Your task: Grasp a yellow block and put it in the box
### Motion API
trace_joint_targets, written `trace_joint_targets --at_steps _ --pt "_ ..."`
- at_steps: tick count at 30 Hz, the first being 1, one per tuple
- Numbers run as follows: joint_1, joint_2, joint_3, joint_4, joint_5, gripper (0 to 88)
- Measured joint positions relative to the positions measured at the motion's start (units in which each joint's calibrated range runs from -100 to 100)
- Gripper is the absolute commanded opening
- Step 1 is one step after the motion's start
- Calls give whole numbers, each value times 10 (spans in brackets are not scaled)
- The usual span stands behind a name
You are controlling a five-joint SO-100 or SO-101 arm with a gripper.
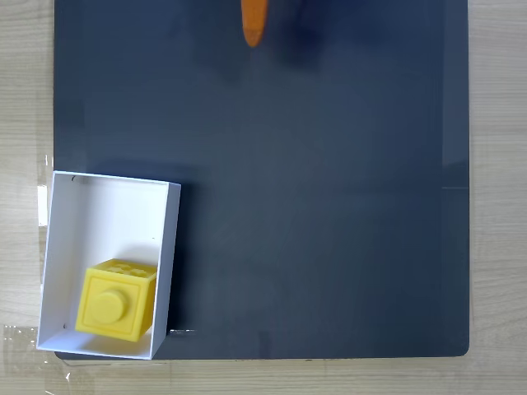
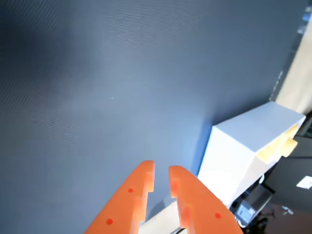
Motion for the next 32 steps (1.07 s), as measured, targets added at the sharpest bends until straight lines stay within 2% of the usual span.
trace_joint_targets --at_steps 5,8,32 --pt "-3 -111 115 0 15 39" --pt "-2 -137 126 20 16 39" --pt "-8 -130 126 42 16 39"
